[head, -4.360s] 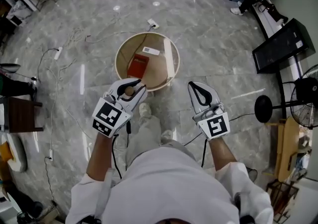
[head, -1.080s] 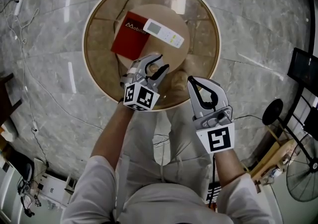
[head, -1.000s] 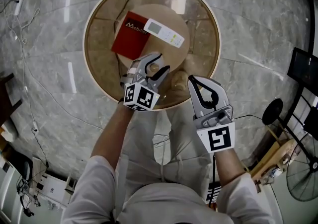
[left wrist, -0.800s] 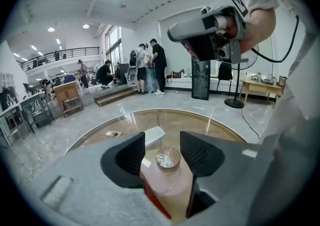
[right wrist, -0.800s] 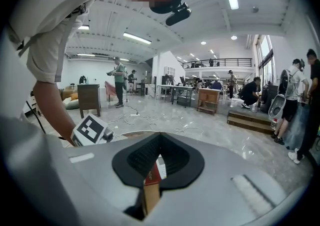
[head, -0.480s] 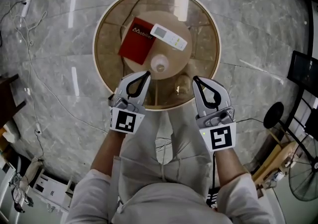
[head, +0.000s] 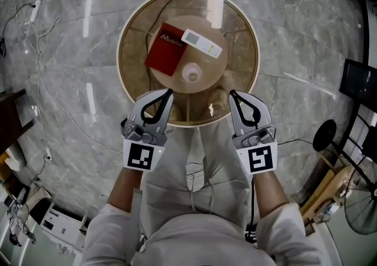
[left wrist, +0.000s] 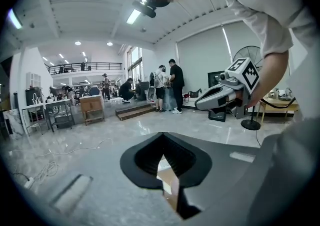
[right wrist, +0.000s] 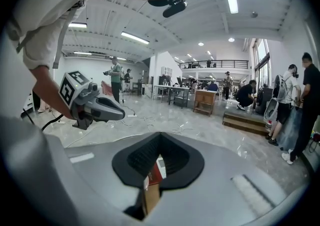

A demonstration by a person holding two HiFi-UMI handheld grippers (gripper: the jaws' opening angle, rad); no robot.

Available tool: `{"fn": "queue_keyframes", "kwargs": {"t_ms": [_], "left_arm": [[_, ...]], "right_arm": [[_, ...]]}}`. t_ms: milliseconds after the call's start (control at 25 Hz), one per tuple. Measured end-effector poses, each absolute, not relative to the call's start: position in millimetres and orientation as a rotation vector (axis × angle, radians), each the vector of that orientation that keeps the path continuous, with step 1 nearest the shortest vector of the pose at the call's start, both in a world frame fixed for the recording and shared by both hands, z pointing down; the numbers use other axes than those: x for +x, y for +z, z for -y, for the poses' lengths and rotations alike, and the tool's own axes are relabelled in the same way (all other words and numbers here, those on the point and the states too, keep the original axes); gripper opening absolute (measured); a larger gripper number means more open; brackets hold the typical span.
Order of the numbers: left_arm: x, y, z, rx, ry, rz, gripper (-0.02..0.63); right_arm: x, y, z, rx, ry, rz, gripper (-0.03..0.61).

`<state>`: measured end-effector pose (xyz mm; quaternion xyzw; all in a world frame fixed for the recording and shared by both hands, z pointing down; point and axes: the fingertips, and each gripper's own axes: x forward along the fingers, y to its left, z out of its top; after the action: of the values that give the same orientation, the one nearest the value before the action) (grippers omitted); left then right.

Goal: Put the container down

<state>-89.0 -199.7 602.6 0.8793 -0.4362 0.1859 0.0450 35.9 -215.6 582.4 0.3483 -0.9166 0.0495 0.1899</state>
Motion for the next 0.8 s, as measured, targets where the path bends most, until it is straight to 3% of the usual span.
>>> {"fn": "queue_keyframes", "kwargs": {"t_ms": [800], "left_arm": [[-103,561,179,2.746,0.577,1.359,0.006]], "right_arm": [[37,547,190,1.075,0.089,2.562,0.005]]}}
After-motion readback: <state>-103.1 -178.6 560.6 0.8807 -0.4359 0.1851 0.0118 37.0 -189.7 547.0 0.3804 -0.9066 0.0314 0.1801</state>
